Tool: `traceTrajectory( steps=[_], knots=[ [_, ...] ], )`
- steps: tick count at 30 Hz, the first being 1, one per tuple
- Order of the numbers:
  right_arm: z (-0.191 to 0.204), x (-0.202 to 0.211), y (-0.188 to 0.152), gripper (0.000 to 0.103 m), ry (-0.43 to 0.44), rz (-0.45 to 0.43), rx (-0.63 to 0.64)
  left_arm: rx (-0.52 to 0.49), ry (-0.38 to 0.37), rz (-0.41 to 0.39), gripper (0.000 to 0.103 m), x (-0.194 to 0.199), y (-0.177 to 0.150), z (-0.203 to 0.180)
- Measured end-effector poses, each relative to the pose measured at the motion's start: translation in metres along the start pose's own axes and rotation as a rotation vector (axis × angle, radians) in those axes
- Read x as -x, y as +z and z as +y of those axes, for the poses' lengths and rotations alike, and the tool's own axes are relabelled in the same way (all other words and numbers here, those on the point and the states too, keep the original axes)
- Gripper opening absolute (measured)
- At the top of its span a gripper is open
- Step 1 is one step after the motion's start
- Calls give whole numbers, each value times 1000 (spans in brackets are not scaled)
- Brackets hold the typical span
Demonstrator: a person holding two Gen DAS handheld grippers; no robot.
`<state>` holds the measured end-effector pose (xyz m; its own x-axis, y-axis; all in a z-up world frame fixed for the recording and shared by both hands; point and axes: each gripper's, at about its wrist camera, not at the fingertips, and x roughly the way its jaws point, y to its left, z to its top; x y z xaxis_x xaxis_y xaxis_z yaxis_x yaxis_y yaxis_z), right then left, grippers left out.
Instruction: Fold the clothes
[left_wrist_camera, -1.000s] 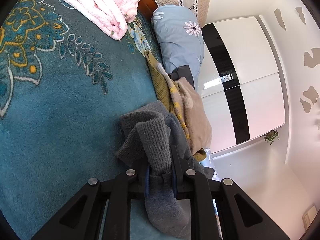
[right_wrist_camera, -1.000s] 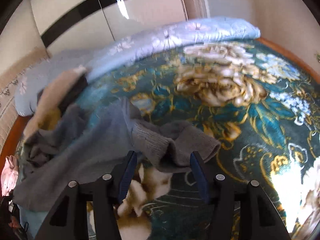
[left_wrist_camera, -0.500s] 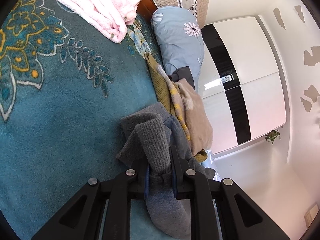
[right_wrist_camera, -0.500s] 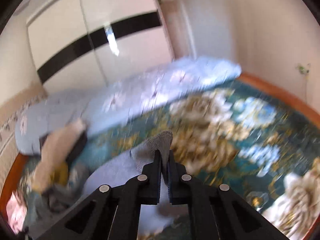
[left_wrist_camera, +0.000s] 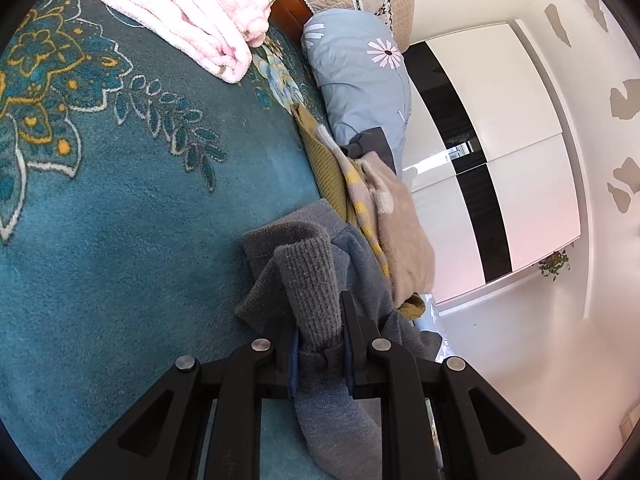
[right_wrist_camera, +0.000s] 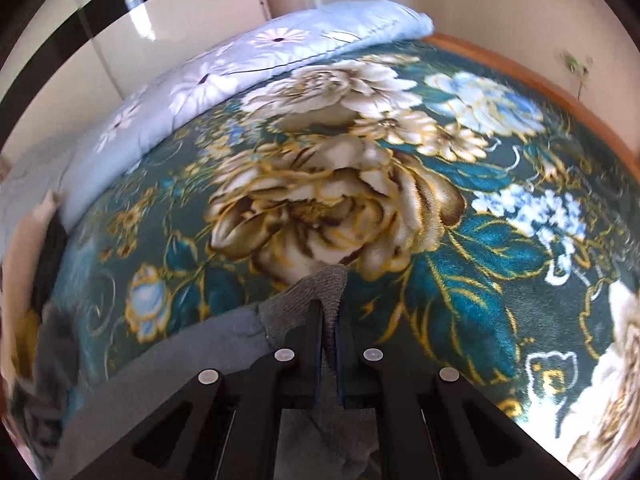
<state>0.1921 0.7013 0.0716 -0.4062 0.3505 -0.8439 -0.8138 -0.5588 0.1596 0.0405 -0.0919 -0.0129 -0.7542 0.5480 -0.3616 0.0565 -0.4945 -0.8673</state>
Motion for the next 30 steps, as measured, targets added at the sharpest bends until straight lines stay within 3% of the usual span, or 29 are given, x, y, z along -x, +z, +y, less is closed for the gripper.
traceTrajectory(
  steps=[4,6,8,11,14,17,20,26,30],
  knots=[
    [-11,9,11,9,56,-24,-56,1,1,0,16,0,-1,0],
    [-20,16,15,29,113,-44,-86,10,-1,2,16,0,-1,1],
    [-35,24,13,39,159,-54,-130,16,-4,3,16,1,-2,2],
    [-56,35,9,39,226,-62,-196,15,-5,5,16,2,-3,1],
    [-74,28,-7,41,292,33,-263,19,-7,7,16,3,-3,2],
    [-79,14,-26,41,387,144,-303,21,-8,6,16,4,-4,2],
    [-68,2,-43,41,388,203,-304,30,-10,4,16,5,-5,4],
    [-50,-2,-44,37,413,134,-327,-6,38,6,16,2,-7,-1],
    [-35,-8,-36,12,388,136,-353,-27,94,15,13,-6,-6,-12]
  ],
)
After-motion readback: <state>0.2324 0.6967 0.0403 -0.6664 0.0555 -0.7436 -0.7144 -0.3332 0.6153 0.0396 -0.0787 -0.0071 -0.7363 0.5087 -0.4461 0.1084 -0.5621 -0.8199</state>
